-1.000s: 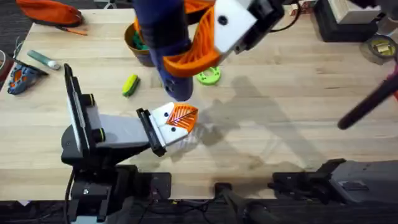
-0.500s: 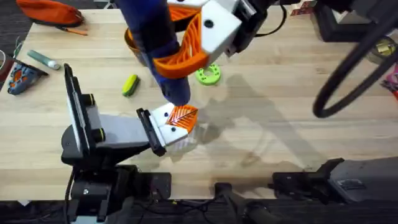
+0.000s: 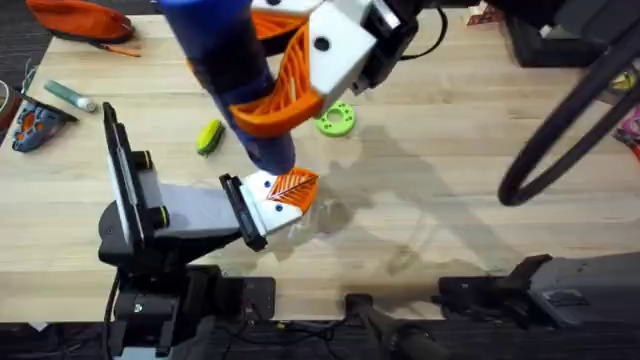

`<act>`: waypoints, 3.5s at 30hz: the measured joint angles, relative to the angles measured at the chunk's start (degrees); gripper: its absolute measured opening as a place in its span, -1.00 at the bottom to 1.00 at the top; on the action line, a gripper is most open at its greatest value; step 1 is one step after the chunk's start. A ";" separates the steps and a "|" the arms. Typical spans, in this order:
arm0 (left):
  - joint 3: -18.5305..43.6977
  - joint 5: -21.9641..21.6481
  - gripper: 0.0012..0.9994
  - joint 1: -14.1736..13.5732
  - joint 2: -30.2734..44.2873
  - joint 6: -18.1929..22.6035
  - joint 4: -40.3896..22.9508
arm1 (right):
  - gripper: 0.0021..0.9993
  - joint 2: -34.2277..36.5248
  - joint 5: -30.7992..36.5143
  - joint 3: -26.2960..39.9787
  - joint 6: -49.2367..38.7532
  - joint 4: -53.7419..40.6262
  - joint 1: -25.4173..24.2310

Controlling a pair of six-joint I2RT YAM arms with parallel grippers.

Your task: Pick up the gripper from the table and insert it into the empty holder that is missing its gripper. Then pick up a screw, insert it into the mounting hole, and use the screwdriver to tighten it. Finally, clean up the table by picking up the vegetable and placing it into the bucket.

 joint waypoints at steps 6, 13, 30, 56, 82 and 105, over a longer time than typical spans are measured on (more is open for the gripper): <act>0.00 0.00 -0.97 0.00 0.00 0.00 -0.02 | -0.99 0.02 0.00 0.00 0.13 0.02 1.04; 0.00 0.00 -0.97 0.00 0.00 0.00 -0.02 | -0.99 0.48 -0.08 0.00 0.03 0.18 2.20; 0.00 0.00 -0.97 0.00 0.00 0.00 -0.02 | -0.99 4.02 -0.42 0.00 0.13 4.24 2.19; 0.00 0.00 -0.97 0.00 0.00 0.00 0.00 | -0.99 6.35 -0.42 0.00 0.13 5.24 3.32; 0.00 0.00 -0.97 0.00 0.00 0.00 -0.01 | -0.99 6.97 -0.42 0.00 0.83 5.66 3.19; 0.00 0.00 -0.97 0.00 0.00 0.00 -0.02 | -0.99 6.97 -0.42 0.00 -0.79 3.89 2.93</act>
